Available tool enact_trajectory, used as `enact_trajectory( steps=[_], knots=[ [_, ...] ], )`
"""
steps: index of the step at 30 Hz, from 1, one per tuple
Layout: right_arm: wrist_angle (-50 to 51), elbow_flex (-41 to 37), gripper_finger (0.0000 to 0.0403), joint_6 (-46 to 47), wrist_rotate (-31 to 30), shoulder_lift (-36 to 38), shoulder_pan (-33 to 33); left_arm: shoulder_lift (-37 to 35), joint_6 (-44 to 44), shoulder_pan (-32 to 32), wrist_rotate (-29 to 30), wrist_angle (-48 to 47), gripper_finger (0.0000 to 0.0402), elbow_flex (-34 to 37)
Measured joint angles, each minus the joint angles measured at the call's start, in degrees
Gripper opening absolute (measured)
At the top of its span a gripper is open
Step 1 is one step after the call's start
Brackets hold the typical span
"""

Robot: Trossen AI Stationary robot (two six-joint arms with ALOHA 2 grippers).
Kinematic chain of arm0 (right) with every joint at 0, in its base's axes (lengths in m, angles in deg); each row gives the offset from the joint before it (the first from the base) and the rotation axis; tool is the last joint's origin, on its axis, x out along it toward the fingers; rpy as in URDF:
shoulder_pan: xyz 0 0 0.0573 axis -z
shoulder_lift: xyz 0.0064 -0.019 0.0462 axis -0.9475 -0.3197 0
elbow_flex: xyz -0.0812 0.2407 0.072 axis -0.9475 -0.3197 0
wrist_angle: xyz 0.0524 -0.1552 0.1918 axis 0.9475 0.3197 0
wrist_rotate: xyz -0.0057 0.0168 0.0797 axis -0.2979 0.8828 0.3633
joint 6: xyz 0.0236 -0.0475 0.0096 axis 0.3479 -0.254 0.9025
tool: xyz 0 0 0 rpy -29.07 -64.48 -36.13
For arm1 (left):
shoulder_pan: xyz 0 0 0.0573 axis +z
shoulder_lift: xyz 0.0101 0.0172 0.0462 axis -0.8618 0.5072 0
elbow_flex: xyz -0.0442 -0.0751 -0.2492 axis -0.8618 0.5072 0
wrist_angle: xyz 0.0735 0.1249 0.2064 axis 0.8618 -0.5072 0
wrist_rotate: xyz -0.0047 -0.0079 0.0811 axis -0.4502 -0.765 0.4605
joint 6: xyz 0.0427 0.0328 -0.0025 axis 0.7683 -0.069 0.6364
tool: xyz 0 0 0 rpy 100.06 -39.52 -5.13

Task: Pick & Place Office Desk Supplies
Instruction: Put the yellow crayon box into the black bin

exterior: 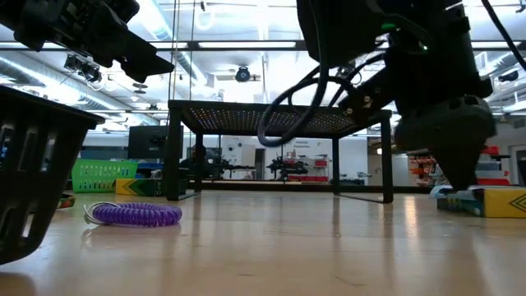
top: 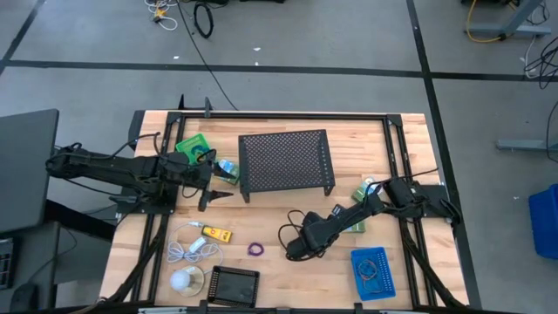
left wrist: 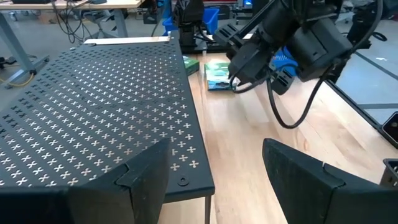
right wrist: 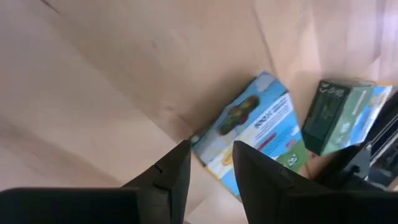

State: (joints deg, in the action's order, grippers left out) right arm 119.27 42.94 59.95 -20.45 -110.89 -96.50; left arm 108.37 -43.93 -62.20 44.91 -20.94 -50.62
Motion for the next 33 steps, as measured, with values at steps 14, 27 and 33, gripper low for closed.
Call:
enact_trajectory(
  steps=[14,27,33],
  knots=[
    [3.5,0.0,0.0128,-1.5,3.6,-3.9,-0.1,0.0,0.1,0.0,0.0,-0.4,0.0260,0.0],
    [3.9,0.0,0.0061,1.5,-0.6,-4.6,-0.3,0.0,0.1,0.0,-0.8,-0.4,0.0260,0.0],
    [3.9,0.0,0.0009,1.8,-1.7,-4.6,-1.1,0.0,0.1,0.0,-0.8,-0.3,0.0260,0.0]
  ],
)
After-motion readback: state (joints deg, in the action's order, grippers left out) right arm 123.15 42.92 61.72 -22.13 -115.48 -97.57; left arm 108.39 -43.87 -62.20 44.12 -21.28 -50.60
